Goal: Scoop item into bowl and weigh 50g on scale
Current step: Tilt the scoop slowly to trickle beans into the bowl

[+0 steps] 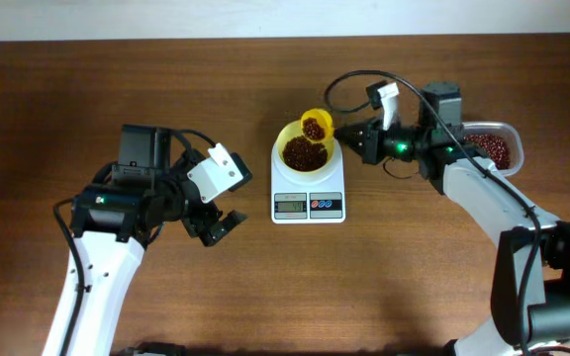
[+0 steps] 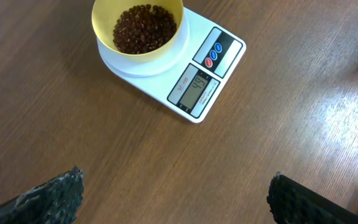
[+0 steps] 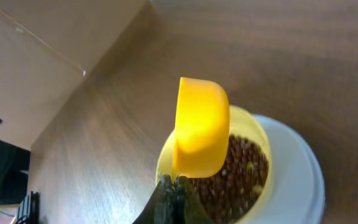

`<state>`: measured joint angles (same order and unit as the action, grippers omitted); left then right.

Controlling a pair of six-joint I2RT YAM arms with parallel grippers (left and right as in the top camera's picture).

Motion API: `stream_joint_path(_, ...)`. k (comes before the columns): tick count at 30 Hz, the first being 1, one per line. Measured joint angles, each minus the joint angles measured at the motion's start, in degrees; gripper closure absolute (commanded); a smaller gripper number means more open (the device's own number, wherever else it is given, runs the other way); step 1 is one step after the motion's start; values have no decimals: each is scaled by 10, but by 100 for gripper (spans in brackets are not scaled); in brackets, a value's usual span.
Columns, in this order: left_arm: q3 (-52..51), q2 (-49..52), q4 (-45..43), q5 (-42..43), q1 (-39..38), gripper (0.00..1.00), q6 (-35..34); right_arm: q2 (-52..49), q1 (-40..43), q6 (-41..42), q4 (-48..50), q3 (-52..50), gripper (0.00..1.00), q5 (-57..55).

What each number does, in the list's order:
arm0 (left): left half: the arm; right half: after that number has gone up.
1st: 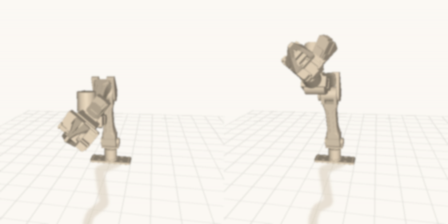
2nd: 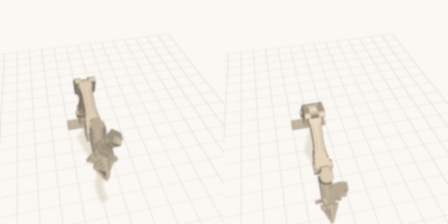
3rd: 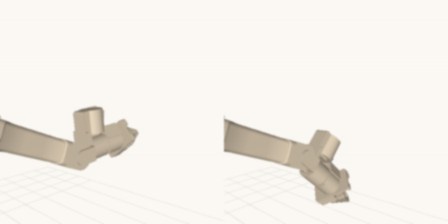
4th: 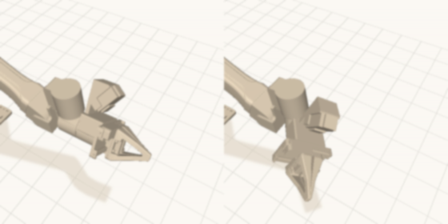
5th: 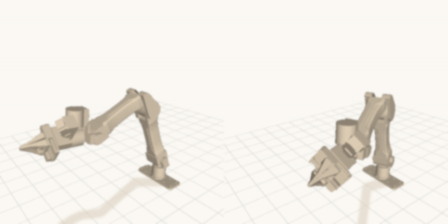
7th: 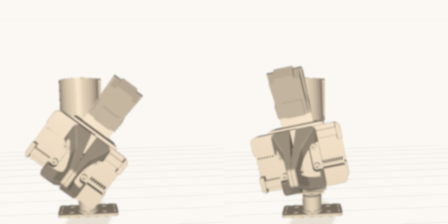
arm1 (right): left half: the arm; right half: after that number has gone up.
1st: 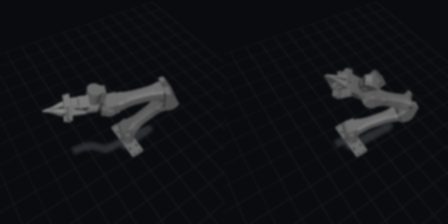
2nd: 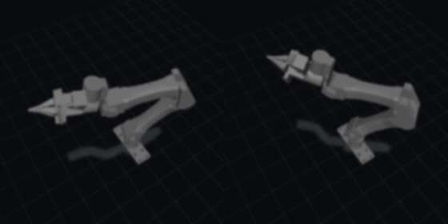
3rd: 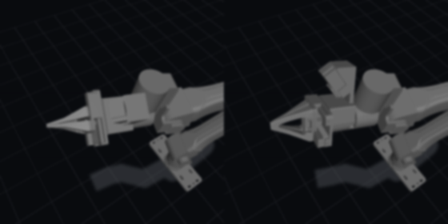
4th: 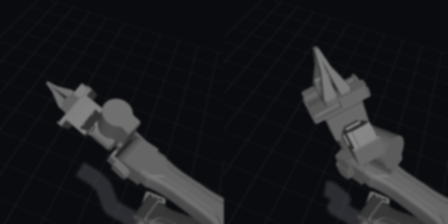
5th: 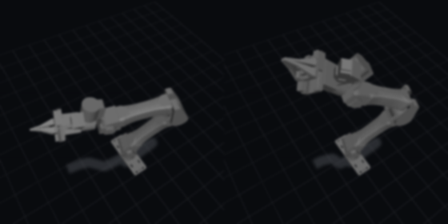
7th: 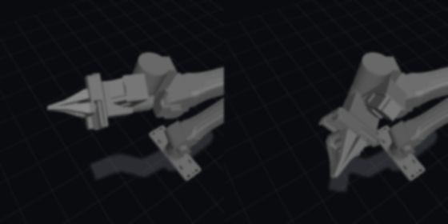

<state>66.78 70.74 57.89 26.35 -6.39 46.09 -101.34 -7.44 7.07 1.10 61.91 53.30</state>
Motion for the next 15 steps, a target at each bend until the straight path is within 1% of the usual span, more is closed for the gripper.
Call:
stream_joint_path(4,0,0,0,0,0,1,0,0,0,1,2,0,96,-3)
stream_joint_path(6,0,0,0,0,0,1,0,0,0,0,18,0,96,6)
stream_joint_path(7,0,0,0,0,0,1,0,-1,0,0,5,0,96,-4)
stream_joint_path(13,0,0,0,0,0,1,0,-2,0,0,21,0,96,5)
stream_joint_path(15,0,0,0,0,0,1,0,-2,0,0,7,0,96,5)
